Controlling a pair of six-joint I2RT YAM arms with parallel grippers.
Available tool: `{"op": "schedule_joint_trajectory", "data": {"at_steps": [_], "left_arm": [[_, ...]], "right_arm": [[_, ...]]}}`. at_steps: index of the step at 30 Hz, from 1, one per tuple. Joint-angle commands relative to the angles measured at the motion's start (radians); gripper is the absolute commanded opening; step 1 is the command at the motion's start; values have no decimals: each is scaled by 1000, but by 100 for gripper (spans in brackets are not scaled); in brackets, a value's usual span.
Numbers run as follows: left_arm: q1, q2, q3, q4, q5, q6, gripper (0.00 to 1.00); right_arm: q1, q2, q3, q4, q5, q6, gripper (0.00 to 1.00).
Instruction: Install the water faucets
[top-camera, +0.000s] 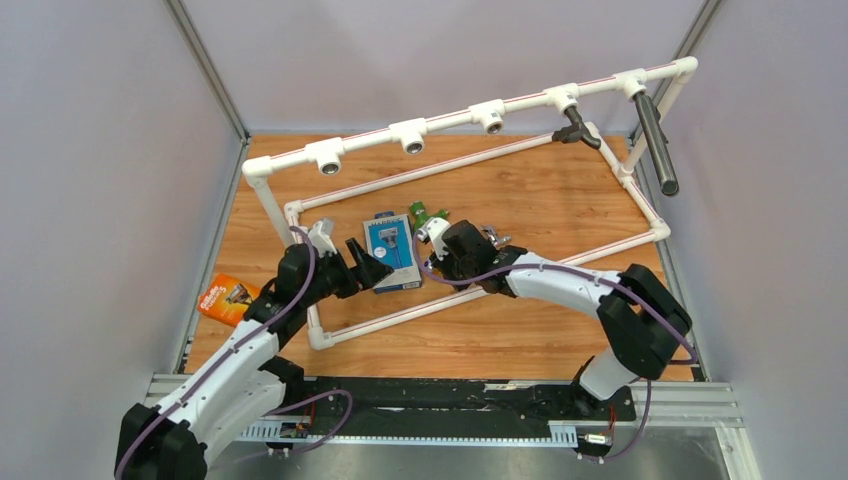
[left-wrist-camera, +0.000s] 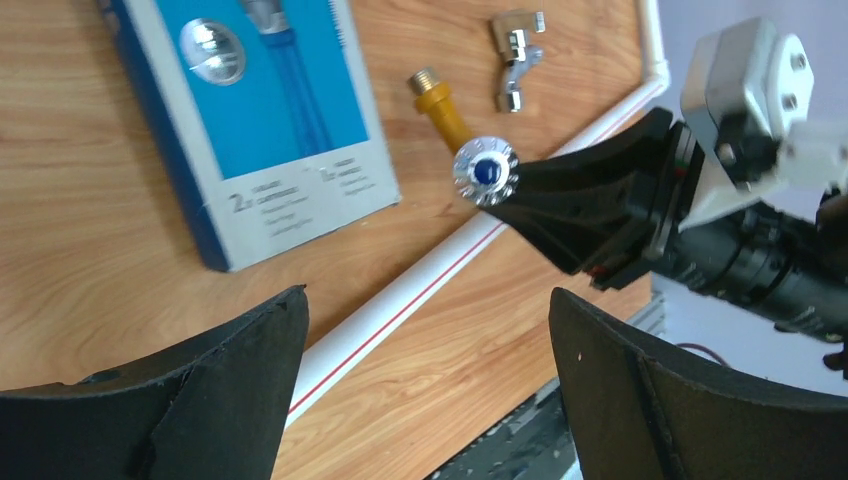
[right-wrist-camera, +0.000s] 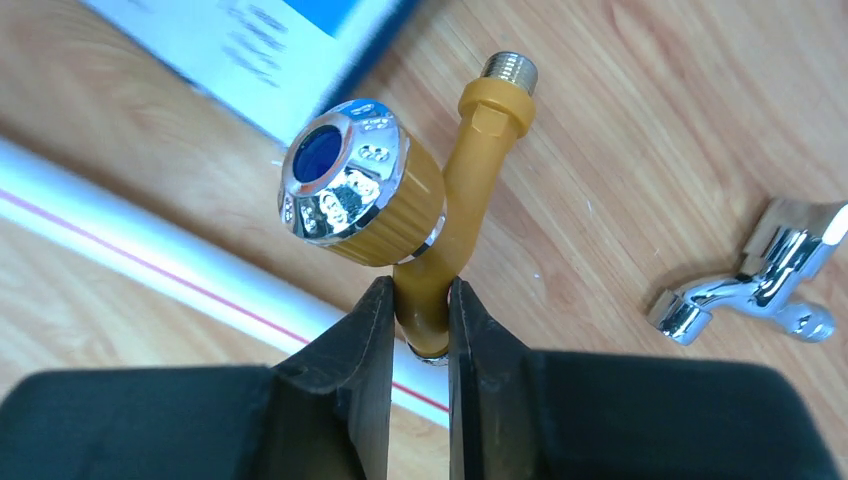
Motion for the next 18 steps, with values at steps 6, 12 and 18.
{"op": "schedule_joint_trajectory", "data": {"at_steps": [6, 12, 18], "left_arm": [[-68, 129, 90, 220, 31, -118, 96], [-83, 218, 102, 294, 22, -199, 95], [-141, 308, 124, 309, -33, -305, 95]], "right_arm": [[122, -181, 23, 94, 51, -52, 0], [144, -199, -19, 158, 71, -60, 0], [159, -198, -63, 224, 100, -59, 0]]}}
